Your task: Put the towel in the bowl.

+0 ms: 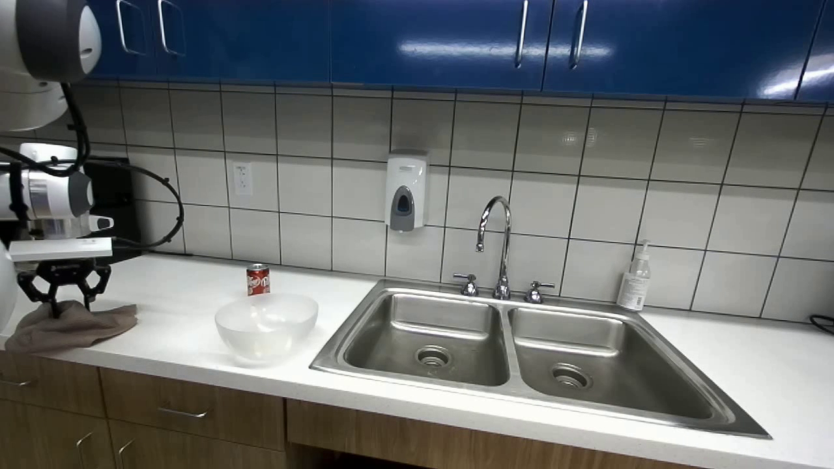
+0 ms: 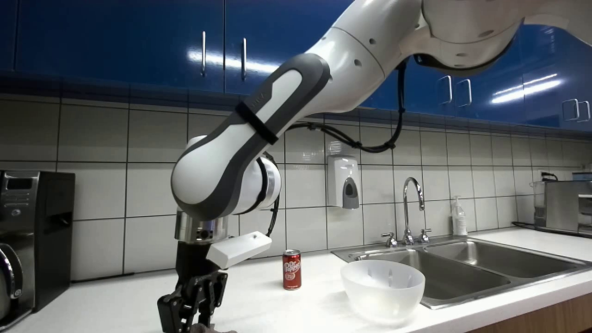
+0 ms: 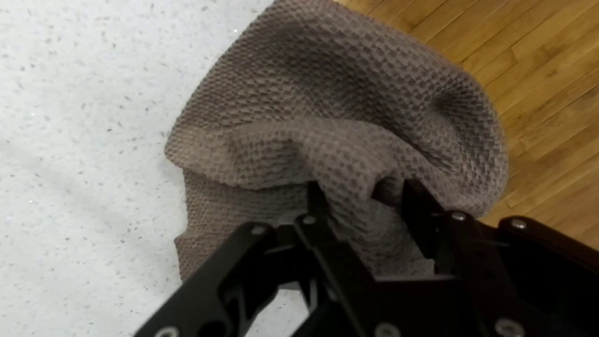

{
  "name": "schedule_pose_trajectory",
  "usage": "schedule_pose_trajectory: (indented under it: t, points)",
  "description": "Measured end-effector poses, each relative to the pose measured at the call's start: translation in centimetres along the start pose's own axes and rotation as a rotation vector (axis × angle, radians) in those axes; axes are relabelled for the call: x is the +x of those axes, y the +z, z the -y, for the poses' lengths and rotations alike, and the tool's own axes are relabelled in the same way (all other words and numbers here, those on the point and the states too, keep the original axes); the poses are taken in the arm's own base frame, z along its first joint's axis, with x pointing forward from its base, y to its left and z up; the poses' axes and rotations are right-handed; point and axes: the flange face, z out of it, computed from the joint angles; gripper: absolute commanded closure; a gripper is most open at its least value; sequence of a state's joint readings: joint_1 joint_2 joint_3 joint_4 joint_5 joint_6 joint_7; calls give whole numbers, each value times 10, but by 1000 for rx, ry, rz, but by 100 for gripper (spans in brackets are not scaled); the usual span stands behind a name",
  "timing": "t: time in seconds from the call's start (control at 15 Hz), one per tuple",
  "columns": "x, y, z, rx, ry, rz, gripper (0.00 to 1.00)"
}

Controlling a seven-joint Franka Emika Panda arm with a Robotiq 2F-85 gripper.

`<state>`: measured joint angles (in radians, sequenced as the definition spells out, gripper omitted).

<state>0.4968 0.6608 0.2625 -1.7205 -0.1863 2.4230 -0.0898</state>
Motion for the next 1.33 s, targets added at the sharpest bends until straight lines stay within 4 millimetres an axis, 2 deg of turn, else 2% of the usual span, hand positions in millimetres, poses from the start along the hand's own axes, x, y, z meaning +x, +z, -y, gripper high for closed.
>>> schedule_pose_trajectory:
  t: [0.13,0.2,0.87,1.07,1.33]
  points:
    - [0,0,2,-2,-6,1,97]
    - [0,0,3,-3,-8,1,100]
    - [1,-1,8,-7,-20,10,99]
    - [5,-15,9,-15,-21,2,99]
    - [10,-46,16,-33,5,-27,99]
